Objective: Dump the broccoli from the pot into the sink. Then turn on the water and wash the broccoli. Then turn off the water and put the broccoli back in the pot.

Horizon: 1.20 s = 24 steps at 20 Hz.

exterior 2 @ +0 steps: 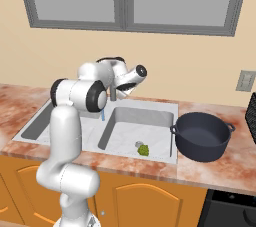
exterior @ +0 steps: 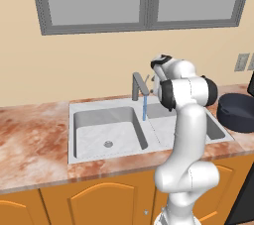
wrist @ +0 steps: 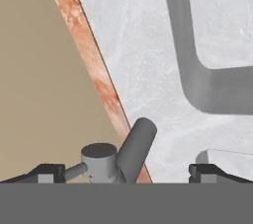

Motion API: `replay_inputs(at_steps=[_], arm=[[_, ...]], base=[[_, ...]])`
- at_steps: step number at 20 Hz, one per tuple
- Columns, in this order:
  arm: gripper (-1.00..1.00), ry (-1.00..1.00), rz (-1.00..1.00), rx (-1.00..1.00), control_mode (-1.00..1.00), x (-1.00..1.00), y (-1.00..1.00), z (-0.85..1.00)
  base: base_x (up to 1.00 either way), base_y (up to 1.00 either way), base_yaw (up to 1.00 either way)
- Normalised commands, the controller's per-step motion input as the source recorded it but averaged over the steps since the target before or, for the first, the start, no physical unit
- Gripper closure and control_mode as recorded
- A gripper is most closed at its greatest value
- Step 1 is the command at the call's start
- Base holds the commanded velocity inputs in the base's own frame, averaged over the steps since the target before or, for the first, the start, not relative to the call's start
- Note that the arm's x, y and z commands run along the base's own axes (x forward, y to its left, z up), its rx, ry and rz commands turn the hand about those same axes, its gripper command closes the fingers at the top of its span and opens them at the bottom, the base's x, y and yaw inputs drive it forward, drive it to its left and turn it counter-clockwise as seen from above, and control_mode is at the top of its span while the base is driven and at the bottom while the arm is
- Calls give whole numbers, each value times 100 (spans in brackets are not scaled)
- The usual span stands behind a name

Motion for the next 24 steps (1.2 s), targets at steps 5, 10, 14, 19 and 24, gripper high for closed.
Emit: replay_inputs(at_steps=[5, 10, 14, 19, 24], arm=[[-100, 0, 0, 2, -100, 5, 0, -10], [-100, 0, 0, 0, -100, 16, 0, -16], [-100, 0, 0, 0, -100, 21, 0, -15], [-100, 0, 6, 0, -100, 23, 1, -12], [-100, 0, 13, 0, -100, 27, 4, -6]], base=[[0, 0, 0], [0, 0, 0], [0, 0, 0], [0, 0, 0], [0, 0, 0]])
